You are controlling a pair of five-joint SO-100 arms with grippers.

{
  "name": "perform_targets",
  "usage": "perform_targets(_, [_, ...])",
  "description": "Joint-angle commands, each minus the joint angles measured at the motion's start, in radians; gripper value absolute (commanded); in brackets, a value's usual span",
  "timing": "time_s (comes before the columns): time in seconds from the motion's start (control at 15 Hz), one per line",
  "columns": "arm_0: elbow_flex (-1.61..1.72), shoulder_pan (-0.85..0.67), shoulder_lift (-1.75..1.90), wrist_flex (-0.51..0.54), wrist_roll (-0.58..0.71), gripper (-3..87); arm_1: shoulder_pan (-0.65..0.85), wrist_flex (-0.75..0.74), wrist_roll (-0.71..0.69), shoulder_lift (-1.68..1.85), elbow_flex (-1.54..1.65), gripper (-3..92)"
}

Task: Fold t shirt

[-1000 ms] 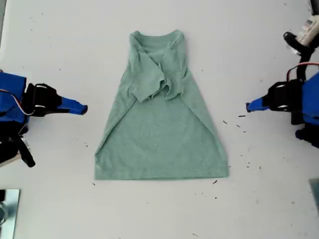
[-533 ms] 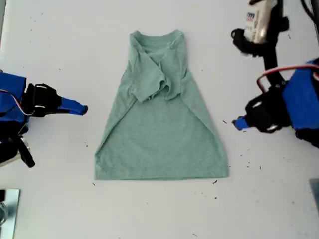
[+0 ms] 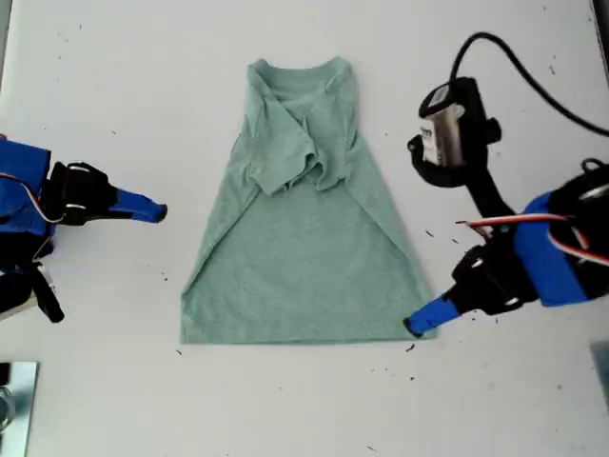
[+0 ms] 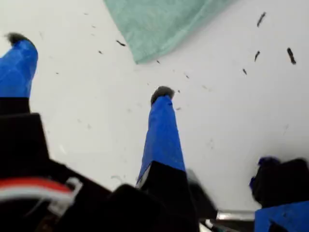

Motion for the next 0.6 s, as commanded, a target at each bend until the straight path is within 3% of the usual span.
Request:
perform_targets(0.0, [0.003,0.003,0.008,-0.005,0.000,-0.1,0.032,-0.028,0.034,-0.043,0.040,44.4])
perform_targets(0.53, [0.003,0.021,0.008,-0.005,-0.003,-0.1,0.026,-0.595,0.170,-0.192,0.459,37.9])
